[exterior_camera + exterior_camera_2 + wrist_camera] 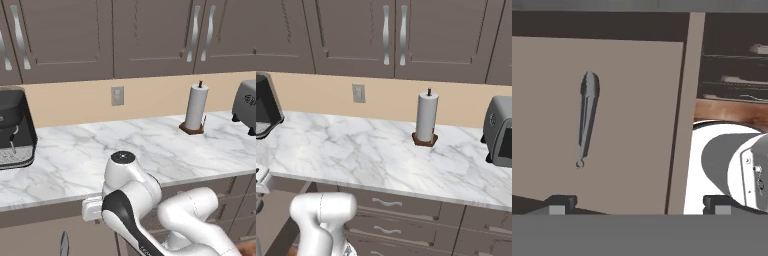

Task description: Take the tongs from the drawer on the left and place them on the dining counter next to the tray containing the kebab skewer.

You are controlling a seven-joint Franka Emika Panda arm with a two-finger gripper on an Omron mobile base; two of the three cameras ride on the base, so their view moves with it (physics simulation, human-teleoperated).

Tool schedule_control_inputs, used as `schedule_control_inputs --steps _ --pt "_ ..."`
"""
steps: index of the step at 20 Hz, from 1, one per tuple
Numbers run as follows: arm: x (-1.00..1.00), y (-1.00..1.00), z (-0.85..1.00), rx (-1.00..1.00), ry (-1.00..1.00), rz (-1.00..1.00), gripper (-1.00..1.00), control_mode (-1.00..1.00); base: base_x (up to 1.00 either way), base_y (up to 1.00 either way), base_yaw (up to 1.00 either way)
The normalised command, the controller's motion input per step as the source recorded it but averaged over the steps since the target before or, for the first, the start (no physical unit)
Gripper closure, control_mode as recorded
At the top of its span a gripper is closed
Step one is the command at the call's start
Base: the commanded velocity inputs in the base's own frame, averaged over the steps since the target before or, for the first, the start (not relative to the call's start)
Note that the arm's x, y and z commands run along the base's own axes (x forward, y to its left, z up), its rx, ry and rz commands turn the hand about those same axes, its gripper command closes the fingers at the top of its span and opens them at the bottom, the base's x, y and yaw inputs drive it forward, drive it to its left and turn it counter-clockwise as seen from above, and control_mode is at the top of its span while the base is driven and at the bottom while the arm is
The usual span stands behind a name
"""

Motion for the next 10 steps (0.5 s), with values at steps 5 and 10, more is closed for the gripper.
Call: schedule_control_inputs --steps 5,10 --pt "0.24 0.20 -0.64 0.00 0.00 0.00 -1.00 -1.00 0.00 0.00 0.00" --pt "0.29 0.47 -0.63 0.04 0.00 0.00 -1.00 -1.00 0.00 0.00 0.00"
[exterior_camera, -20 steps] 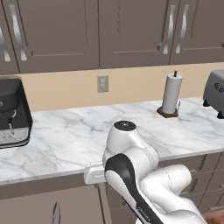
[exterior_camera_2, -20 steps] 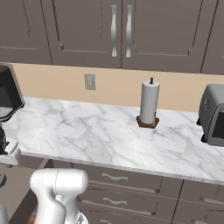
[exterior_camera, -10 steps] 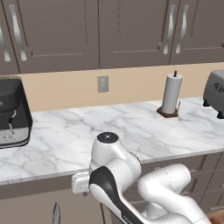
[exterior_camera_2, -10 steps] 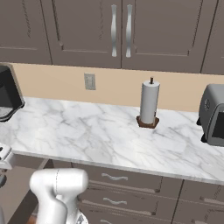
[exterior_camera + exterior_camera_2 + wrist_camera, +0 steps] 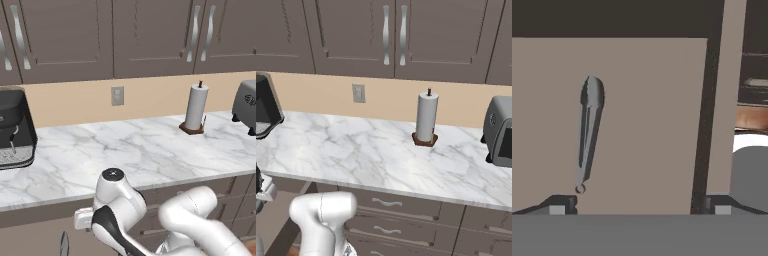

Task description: Take the tongs from the drawer on the left and place them on the dining counter next to the tray containing the kebab skewer.

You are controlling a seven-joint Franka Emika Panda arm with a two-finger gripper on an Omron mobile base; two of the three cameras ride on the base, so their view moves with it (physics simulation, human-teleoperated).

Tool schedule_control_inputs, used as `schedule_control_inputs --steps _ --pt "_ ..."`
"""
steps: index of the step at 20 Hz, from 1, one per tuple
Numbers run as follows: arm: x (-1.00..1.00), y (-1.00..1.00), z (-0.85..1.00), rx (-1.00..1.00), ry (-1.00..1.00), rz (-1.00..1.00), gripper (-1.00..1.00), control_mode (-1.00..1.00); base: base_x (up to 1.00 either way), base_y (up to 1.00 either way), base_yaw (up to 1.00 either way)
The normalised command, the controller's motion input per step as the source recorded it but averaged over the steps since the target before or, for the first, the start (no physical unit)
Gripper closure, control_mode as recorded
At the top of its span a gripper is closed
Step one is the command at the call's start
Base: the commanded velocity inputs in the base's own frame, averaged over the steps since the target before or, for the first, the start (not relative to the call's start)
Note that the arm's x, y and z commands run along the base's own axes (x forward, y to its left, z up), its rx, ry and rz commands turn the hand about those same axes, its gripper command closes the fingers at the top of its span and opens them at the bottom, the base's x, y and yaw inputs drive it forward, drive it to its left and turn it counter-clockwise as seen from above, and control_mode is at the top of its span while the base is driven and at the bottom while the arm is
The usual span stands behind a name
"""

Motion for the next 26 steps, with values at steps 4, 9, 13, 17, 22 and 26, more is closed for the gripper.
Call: schedule_control_inputs --steps 4,9,13,17,22,26 --pt "0.31 0.62 -0.49 0.00 0.00 0.00 -1.00 -1.00 0.00 0.00 0.00" --pt "0.35 0.65 -0.44 0.00 0.00 0.00 -1.00 -1.00 0.00 0.00 0.00" --pt "0.37 0.46 -0.30 -0.10 0.00 0.00 -1.00 -1.00 0.00 0.00 0.00" --pt "0.35 0.46 -0.33 -0.08 0.00 0.00 -1.00 -1.00 0.00 0.00 0.00" --pt "0.17 0.49 -0.57 -0.01 0.04 0.00 -1.00 -1.00 0.00 0.00 0.00" --pt "0.01 0.24 -0.50 0.01 0.02 0.00 -1.00 -1.00 0.00 0.00 0.00"
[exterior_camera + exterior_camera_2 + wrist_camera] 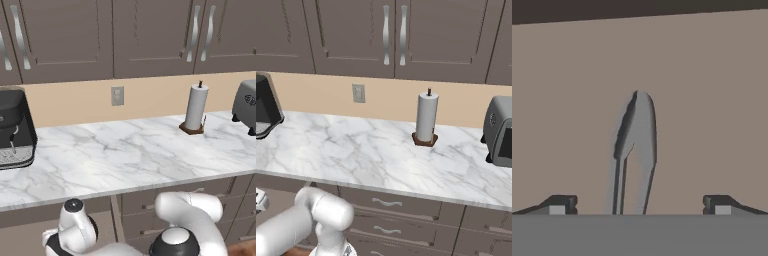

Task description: Take the tongs from the drawer on the left and place them on the dining counter next to the tray containing the kebab skewer.

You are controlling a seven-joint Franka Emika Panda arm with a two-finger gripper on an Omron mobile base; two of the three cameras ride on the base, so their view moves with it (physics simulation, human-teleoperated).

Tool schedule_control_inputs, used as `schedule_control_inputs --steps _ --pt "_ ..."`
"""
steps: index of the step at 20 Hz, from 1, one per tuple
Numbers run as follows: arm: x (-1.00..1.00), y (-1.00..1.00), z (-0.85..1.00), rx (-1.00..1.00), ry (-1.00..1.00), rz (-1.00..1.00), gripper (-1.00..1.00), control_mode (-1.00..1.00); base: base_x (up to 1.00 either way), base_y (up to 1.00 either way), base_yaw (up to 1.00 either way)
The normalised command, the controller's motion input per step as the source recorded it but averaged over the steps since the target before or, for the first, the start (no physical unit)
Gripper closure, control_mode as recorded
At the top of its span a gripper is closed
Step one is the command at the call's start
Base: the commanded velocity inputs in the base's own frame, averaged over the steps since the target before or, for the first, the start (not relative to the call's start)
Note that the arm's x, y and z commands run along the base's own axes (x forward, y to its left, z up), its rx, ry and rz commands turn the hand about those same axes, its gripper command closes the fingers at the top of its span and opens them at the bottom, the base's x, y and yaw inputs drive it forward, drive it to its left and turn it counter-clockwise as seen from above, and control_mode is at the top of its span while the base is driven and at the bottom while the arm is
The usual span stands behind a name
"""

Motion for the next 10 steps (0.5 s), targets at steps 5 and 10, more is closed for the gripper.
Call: schedule_control_inputs --steps 5,10 --pt "0.02 0.07 -0.53 0.03 0.00 0.02 -1.00 -1.00 0.00 0.00 0.00" --pt "0.08 0.18 -0.61 0.00 0.00 0.02 -1.00 -1.00 0.00 0.00 0.00"
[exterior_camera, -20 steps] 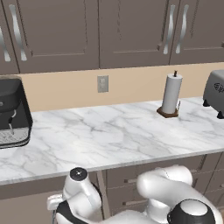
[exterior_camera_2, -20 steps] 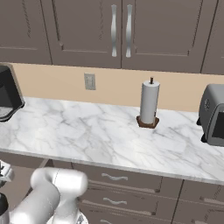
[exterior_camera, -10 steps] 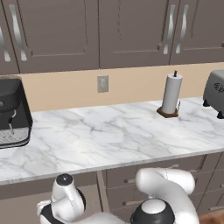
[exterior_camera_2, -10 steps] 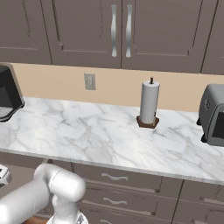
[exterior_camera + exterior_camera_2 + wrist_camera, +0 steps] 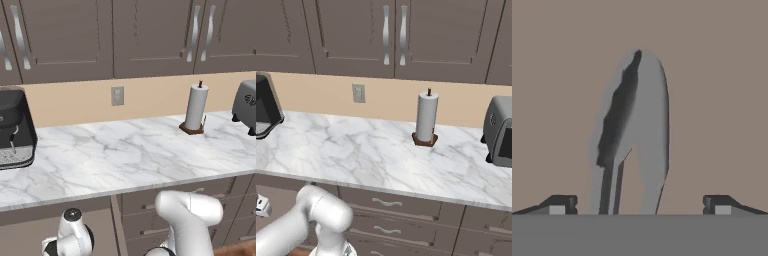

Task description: Take the tongs from the drawer on the left and place them on the dining counter next to the tray containing the kebab skewer.

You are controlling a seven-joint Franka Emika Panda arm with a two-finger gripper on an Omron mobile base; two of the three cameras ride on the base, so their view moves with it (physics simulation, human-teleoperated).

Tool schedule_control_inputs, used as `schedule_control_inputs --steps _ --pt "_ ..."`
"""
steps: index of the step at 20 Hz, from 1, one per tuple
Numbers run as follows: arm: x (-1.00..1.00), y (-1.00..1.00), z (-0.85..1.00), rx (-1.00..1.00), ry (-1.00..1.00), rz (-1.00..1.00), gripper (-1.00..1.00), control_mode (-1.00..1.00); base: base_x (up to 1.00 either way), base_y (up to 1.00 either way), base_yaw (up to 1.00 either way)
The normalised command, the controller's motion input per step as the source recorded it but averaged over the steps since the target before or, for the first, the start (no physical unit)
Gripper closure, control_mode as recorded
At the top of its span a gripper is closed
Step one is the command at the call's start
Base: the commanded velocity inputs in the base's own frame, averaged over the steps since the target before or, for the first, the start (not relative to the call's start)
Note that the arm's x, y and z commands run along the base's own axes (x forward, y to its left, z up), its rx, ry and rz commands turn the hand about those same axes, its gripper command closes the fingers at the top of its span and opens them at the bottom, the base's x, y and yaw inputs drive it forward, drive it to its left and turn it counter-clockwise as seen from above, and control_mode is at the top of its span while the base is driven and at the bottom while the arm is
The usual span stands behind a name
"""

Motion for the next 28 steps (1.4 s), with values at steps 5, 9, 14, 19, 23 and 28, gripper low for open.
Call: schedule_control_inputs --steps 5,9,14,19,23,28 --pt "0.05 0.38 -0.53 0.00 0.00 0.00 1.00 -1.00 0.00 0.00 0.00" --pt "0.01 0.10 -0.02 0.02 0.00 -0.03 1.00 -1.00 0.00 0.00 0.00" --pt "-0.59 -0.01 0.51 0.05 0.00 -0.23 1.00 -1.00 0.00 0.00 0.00" --pt "-1.00 -0.36 1.00 0.19 0.00 -0.28 1.00 -1.00 0.00 0.00 0.00" --pt "-1.00 -0.44 1.00 0.21 -0.05 -0.22 1.00 -1.00 0.00 0.00 0.00" --pt "-0.63 -0.49 1.00 0.12 -0.14 -0.16 1.00 -1.00 0.00 0.00 0.00"
